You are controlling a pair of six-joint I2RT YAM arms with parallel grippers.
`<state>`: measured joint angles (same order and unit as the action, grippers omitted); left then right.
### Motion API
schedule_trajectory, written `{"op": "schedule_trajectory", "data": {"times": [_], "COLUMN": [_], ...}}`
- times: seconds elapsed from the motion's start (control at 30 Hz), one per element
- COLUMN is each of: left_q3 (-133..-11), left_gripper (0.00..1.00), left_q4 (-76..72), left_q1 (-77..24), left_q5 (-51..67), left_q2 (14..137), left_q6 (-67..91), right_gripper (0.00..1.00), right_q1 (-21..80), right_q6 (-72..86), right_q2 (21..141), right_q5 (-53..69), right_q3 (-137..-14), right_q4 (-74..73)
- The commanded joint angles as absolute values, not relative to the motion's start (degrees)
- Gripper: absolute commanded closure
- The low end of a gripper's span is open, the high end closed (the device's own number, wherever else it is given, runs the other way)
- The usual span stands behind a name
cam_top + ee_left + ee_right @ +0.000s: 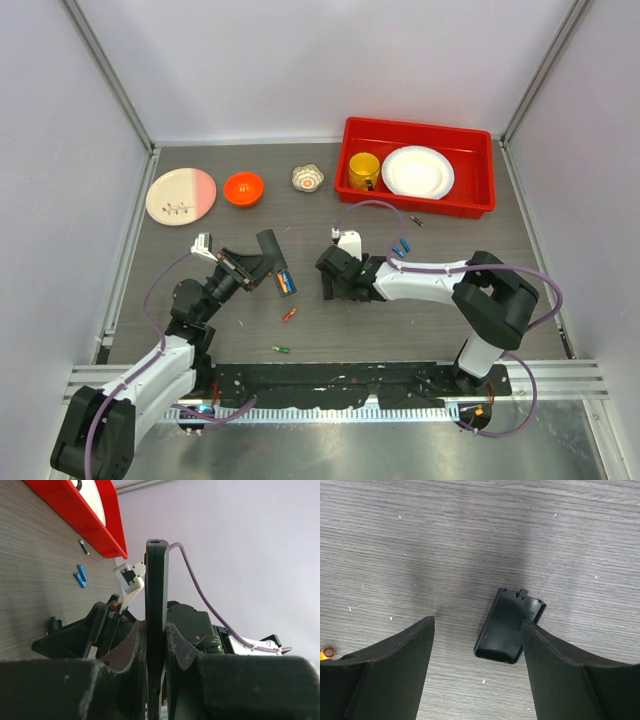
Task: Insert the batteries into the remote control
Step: Adjust the battery cover at the center of the board.
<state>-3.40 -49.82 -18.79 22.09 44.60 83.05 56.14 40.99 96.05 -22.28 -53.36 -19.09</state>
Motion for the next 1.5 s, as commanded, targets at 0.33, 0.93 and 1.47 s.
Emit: {"op": "schedule_trajectory", "data": {"times": [0.33, 0.93, 1.47], "left_q3": [-3.2, -2.8, -3.3], "left_gripper": [1.0, 1.0, 1.0], "left_q4": [-51.3, -51.3, -51.8], "left_q1": [-19.1, -19.0, -19.0], "left_q5": [22.9, 22.6, 22.1], "left_q2": [44.2, 44.2, 44.1], "left_q6": [82.0, 82.4, 82.4], "right_gripper": [0.34, 0.99, 0.99], "right_q1": [55.8, 55.8, 51.4], "right_q6": [45.2, 45.2, 48.2], "right_q2": [95.6, 92.5, 68.6], "right_q5": [-22.1, -22.7, 6.0], "right_q3": [-47.4, -45.9, -31.3], "right_q4": [-17.1, -17.1, 20.8]}}
